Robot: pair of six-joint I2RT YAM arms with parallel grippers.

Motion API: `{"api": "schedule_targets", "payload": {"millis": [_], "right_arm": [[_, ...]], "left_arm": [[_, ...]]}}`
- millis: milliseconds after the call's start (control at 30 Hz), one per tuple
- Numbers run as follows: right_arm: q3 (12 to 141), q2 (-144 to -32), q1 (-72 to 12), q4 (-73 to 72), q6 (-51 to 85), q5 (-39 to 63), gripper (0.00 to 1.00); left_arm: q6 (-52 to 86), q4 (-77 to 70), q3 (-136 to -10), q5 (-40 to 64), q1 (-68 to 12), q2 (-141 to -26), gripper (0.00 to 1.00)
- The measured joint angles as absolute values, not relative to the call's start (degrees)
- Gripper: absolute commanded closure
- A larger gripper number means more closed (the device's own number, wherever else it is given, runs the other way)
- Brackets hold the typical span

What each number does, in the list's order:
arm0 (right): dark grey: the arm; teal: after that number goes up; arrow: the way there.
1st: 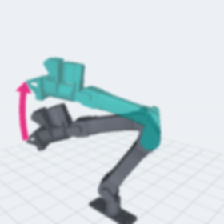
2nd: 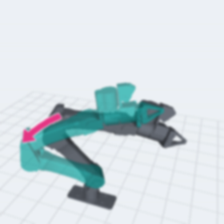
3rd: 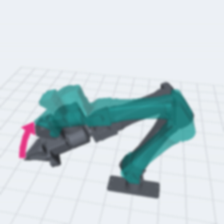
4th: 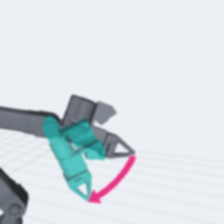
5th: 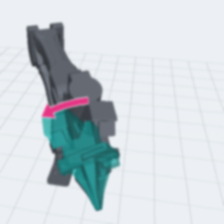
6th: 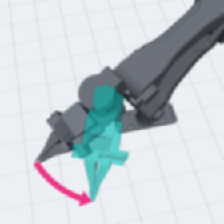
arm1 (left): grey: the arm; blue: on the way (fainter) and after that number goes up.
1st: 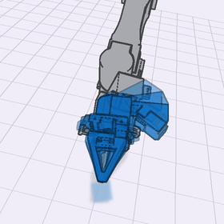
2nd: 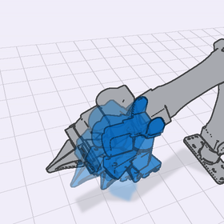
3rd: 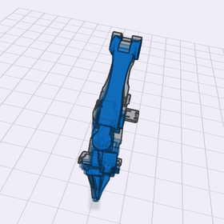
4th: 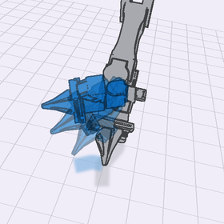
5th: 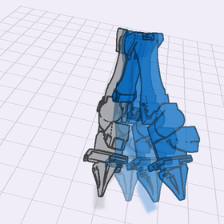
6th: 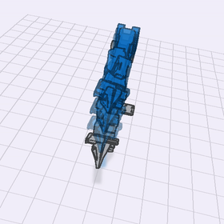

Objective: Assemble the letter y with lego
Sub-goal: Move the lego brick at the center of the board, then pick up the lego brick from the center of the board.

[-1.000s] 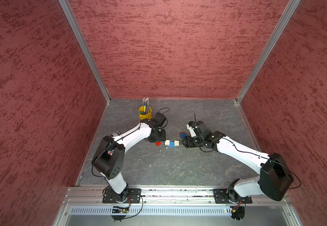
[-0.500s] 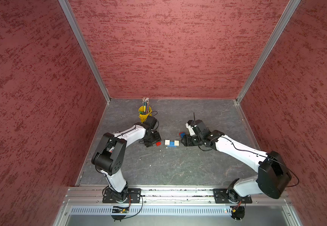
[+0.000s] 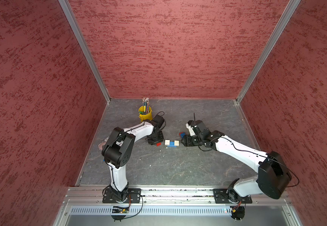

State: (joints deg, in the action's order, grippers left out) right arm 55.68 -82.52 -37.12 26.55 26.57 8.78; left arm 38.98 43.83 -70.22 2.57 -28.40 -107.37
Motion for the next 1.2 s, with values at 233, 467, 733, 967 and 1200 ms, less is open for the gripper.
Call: {"api": "schedule_targets", "payload": {"millis": [233,467,733,967,1200], "right_arm": [[55.48,-82.91,-37.12,26.17,26.00,8.78,0.41],[58.57,-89.43,-37.30,25.96,22.96,9.39,0.40],[66.89,-96.38,-37.36,25.21,18.59,12.36,0.30],[71.90,-103.15,-37.41,24.80,15.86,15.16,0.21],[74.41,-108.36,-37.41,24.69,14.15,18.52,0.18]], "left_arm": [[38.79,43.97,-65.34,2.37,-29.06,-103.53,0.73],[40.58,43.44,-58.81,1.78,-29.06,-98.26,0.68],[42.81,42.81,-56.55,2.02,-30.11,-96.47,0.40],[43.27,42.39,-55.83,3.14,-31.09,-93.62,0.37],[43.27,42.65,-53.19,3.09,-30.61,-87.83,0.36]]}}
